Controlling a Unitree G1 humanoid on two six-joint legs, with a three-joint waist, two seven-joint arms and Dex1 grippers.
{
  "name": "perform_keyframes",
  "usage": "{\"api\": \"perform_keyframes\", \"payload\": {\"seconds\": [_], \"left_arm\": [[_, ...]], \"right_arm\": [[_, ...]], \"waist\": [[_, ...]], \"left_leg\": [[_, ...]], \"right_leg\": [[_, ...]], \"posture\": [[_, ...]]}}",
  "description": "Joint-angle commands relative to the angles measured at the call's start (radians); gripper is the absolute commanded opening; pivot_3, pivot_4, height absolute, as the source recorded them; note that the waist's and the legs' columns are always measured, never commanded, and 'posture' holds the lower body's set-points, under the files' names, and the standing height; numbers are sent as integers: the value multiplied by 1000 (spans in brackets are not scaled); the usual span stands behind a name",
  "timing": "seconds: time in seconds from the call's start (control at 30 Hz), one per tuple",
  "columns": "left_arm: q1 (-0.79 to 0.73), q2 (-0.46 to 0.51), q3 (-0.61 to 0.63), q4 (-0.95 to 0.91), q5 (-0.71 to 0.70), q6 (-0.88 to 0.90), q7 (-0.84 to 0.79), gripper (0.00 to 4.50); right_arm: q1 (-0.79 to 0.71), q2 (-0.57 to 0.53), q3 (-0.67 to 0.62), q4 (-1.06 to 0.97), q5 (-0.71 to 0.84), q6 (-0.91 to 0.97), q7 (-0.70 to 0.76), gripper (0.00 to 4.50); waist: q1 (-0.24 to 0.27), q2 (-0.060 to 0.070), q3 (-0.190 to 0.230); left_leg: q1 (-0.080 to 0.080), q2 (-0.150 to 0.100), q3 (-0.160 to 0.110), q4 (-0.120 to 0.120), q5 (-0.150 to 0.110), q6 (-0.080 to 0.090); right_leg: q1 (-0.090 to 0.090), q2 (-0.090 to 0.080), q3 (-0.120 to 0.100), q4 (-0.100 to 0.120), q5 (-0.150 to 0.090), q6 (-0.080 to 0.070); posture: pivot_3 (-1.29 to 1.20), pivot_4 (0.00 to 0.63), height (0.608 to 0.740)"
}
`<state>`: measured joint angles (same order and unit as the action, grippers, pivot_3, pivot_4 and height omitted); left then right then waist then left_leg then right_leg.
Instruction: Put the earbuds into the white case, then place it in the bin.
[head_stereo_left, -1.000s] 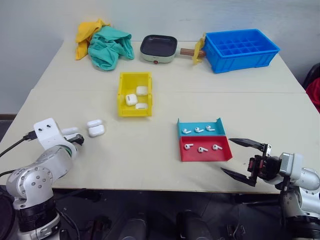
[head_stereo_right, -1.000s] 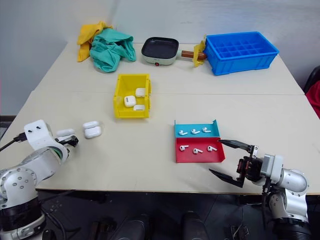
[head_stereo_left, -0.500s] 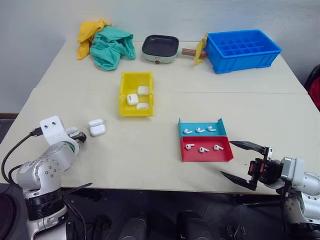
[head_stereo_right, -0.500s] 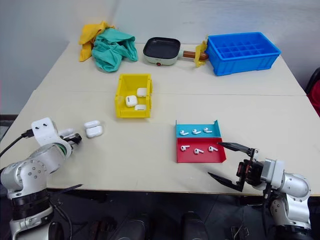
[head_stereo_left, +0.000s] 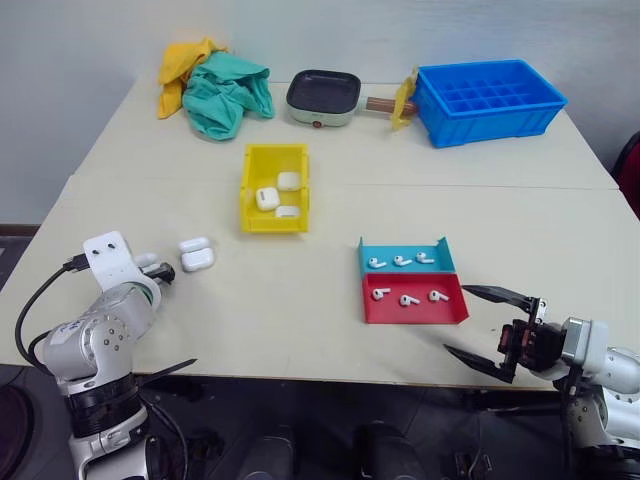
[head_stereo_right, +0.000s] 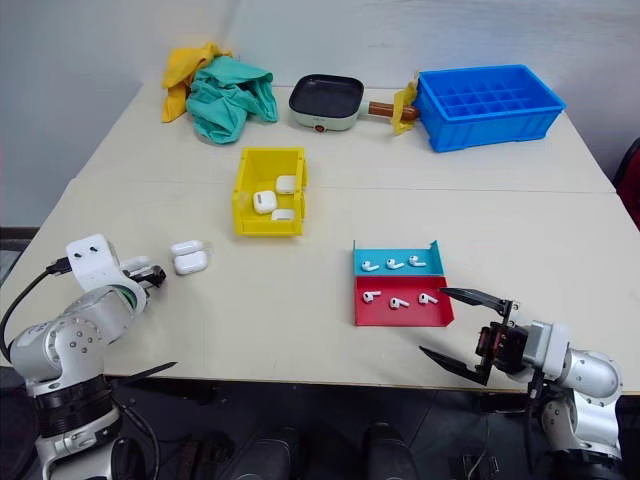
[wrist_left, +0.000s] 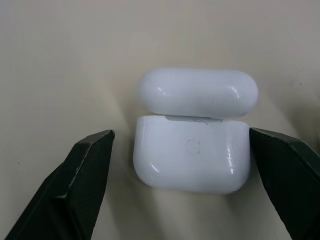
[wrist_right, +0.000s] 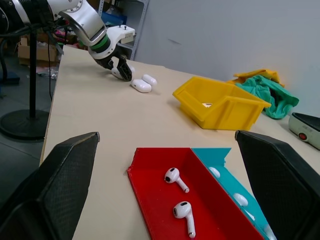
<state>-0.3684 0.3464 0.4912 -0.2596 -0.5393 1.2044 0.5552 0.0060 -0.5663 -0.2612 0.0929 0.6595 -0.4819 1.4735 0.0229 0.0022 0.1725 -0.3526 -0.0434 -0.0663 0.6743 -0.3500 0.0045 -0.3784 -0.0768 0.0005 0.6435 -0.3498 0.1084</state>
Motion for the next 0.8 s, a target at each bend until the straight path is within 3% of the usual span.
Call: {"api": "perform_keyframes", "payload": {"seconds": [0.03, 0.13, 0.27, 0.43, 0.5, 0.6, 0.7, 0.8], "left_arm": [[0, -12, 11, -5, 43, 24, -25, 3473], [18, -17, 35, -41, 56, 26, -59, 2789], [101, 6, 109, -143, 26, -123, -210, 2790], [245, 125, 184, -280, -136, -439, -742, 2790], [286, 172, 144, -311, -179, -581, -998, 2790], [282, 190, 47, -303, -244, -661, -1203, 2790], [210, 140, -116, -292, -303, -696, -1330, 2790], [148, 19, -243, -247, -348, -772, -1447, 2790]], "right_arm": [[-8, 9, -26, 35, 24, -38, 38, 4500], [-15, 10, -35, 76, 30, -60, 66, 4500], [-10, 2, -37, 84, 22, -66, 59, 4500], [36, -80, -60, -2, -15, 40, -29, 4500], [80, -138, -88, -47, -49, 105, -91, 4500], [145, -211, -142, -98, -78, 184, -159, 4500], [238, -281, -210, -145, -143, 274, -234, 4500], [353, -311, -281, -183, -183, 345, -281, 4500]], "waist": [[0, 0, 0], [-3, 0, 0], [-11, 0, 0], [-11, -1, 1], [1, 0, 1], [13, 7, -2], [14, 7, -2], [10, 7, -2]], "left_leg": [[0, 0, 0, 0, 0, 0], [0, 0, 0, 0, 0, 0], [0, 0, 0, -1, 0, 0], [-1, 2, -1, -1, -1, -1], [-2, 1, -1, 0, -1, -1], [-2, 0, -3, 0, -1, 0], [-2, 0, -3, -3, -1, 1], [-2, 0, -3, -4, -1, 2]], "right_leg": [[0, 0, 0, 0, 0, 0], [0, 0, 0, 0, 0, 0], [0, 0, 0, 0, 0, 0], [0, 0, -1, -3, 0, 0], [2, 0, -2, -7, 0, -1], [6, -2, -3, -12, 0, 0], [8, -2, -4, -17, 0, 0], [7, -1, -4, -16, 0, 0]], "posture": [[0, 150, 740], [0, 150, 740], [0, 150, 740], [0, 150, 740], [0, 150, 740], [0, 150, 740], [0, 150, 740], [0, 150, 740]]}}
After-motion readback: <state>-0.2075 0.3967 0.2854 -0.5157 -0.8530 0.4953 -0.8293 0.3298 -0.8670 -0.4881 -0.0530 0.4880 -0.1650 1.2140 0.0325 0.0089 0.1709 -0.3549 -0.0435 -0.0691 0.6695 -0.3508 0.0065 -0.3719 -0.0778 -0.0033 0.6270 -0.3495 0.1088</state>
